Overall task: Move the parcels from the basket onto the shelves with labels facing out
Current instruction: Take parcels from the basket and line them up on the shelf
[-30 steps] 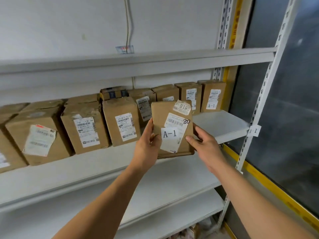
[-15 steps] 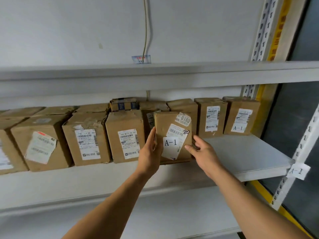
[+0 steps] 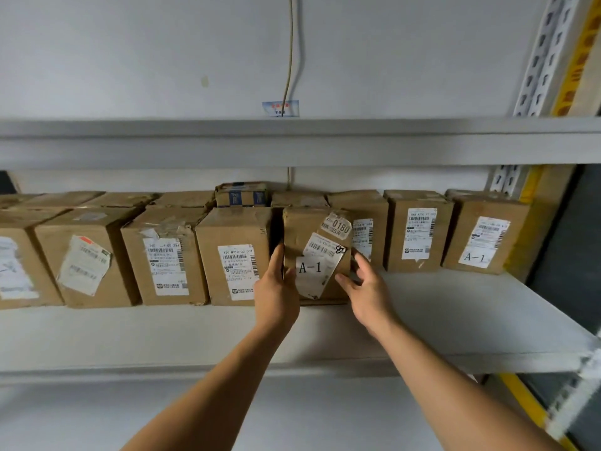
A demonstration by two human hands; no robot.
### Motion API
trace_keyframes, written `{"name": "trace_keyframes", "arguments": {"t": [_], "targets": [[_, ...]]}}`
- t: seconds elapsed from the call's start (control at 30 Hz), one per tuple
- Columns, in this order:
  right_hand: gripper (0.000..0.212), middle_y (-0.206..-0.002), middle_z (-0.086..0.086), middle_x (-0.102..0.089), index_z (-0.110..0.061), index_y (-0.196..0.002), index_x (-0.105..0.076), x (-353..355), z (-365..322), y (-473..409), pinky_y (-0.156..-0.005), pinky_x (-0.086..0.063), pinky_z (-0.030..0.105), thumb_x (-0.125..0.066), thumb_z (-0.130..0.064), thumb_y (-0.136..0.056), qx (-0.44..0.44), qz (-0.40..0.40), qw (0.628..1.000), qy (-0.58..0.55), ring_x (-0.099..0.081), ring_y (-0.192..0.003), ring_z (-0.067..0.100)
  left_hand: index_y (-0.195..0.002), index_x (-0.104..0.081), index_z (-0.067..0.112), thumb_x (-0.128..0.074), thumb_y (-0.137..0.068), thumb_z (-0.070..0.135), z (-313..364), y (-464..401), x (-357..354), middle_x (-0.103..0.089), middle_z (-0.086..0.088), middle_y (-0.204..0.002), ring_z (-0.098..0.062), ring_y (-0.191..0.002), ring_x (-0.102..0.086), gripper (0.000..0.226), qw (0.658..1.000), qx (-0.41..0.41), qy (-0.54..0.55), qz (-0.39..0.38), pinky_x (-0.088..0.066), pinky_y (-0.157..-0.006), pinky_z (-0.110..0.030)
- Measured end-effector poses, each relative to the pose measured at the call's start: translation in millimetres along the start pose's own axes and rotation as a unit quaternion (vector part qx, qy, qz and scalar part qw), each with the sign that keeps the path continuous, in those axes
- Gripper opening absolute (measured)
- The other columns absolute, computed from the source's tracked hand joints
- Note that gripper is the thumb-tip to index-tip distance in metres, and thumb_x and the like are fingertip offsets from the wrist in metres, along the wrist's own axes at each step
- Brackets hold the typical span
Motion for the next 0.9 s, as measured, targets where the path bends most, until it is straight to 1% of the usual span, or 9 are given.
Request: {"name": "trace_keyframes", "arguments": {"t": [0.07,0.13,0.2,0.3,0.37,0.47,0.67,0.77,0.9], "targets": [[0.071,-0.146,0.004,-0.061,-0.020,-0.158,-0.045,-5,2,0,-0.112,-0.045,0.031,-0.077,-0.013,-0.095,0.007,0.011,1.000,0.007,-0.052,-0.135,0.012,-0.151,-0.044,0.041,-0.054,-0.106,0.017,-2,-1,-1,-0.076,0.000,-0.105,-0.023,-0.081,-0.071,0.051,1.000,0.011,-0.002,0.011,-0.062,-0.068,-0.048],[0.071,-0.149,0.006,-0.059,-0.019,-0.159,-0.045,-9,3,-1,-0.113,-0.045,0.032,-0.077,-0.012,-0.096,0.007,0.017,1.000,0.007,-0.053,-0.140,0.018,-0.152,-0.044,0.040,-0.055,-0.106,0.018,-3,0,-1,-0.075,-0.003,-0.103,-0.027,-0.082,-0.070,0.052,1.000,0.013,-0.002,0.018,-0.061,-0.069,-0.049],[0.071,-0.153,0.009,-0.057,-0.018,-0.160,-0.043,-12,3,-1,-0.109,-0.042,0.026,-0.075,-0.011,-0.097,0.008,0.018,1.000,0.018,-0.050,-0.144,0.023,-0.154,-0.044,0.037,-0.056,-0.106,0.019,-4,1,1,-0.075,-0.006,-0.103,-0.031,-0.082,-0.068,0.053,0.999,0.013,-0.011,0.027,-0.059,-0.071,-0.050],[0.070,-0.153,0.011,-0.056,-0.018,-0.160,-0.042,-13,4,1,-0.102,-0.038,0.021,-0.073,-0.011,-0.098,0.018,0.023,0.999,0.036,-0.051,-0.144,0.023,-0.155,-0.044,0.037,-0.057,-0.105,0.020,-6,3,3,-0.075,-0.007,-0.104,-0.032,-0.081,-0.067,0.054,0.999,0.012,-0.019,0.026,-0.058,-0.072,-0.050],[0.069,-0.154,0.011,-0.056,-0.019,-0.160,-0.042,-13,5,1,-0.101,-0.038,0.020,-0.073,-0.010,-0.099,0.021,0.022,0.999,0.037,-0.051,-0.144,0.023,-0.155,-0.042,0.040,-0.056,-0.105,0.022,-6,3,4,-0.076,-0.007,-0.104,-0.031,-0.080,-0.067,0.055,1.000,0.009,-0.018,0.021,-0.059,-0.071,-0.051],[0.069,-0.154,0.008,-0.056,-0.018,-0.160,-0.043,-13,5,1,-0.103,-0.038,0.021,-0.073,-0.009,-0.098,0.019,0.020,0.999,0.029,-0.050,-0.143,0.020,-0.156,-0.042,0.037,-0.057,-0.106,0.021,-3,3,6,-0.076,-0.006,-0.106,-0.028,-0.081,-0.068,0.055,1.000,0.013,-0.017,0.021,-0.059,-0.072,-0.051],[0.069,-0.151,0.005,-0.060,-0.022,-0.158,-0.047,-11,8,-3,-0.113,-0.045,0.033,-0.077,-0.015,-0.096,0.016,0.022,0.999,0.030,-0.053,-0.140,0.018,-0.158,-0.040,0.035,-0.057,-0.106,0.020,4,4,12,-0.076,-0.002,-0.116,-0.023,-0.083,-0.070,0.057,0.999,0.009,-0.032,-0.005,-0.060,-0.072,-0.045],[0.069,-0.147,0.005,-0.063,-0.024,-0.156,-0.049,-13,10,-2,-0.114,-0.049,0.041,-0.078,-0.012,-0.095,0.013,0.031,0.999,0.014,-0.055,-0.134,0.012,-0.160,-0.036,0.035,-0.057,-0.106,0.018,8,9,17,-0.071,0.010,-0.113,-0.023,-0.089,-0.070,0.061,0.999,0.009,-0.036,-0.027,-0.055,-0.070,-0.036],[0.065,-0.134,-0.002,-0.068,-0.024,-0.151,-0.053,-15,13,3,-0.110,-0.054,0.044,-0.077,-0.004,-0.094,0.009,0.027,1.000,-0.005,-0.064,-0.124,0.011,-0.156,-0.034,0.045,-0.053,-0.106,0.020,5,17,24,-0.075,0.009,-0.121,-0.017,-0.095,-0.073,0.059,0.998,-0.027,-0.023,-0.049,-0.063,-0.075,-0.044]]}}
Point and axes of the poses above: each hand's wrist, its own y-axis away from the middle knuckle, its own x-axis out of the back of the hand, z = x × y, the point moved 1 cm from there along -y, towards the middle knuckle
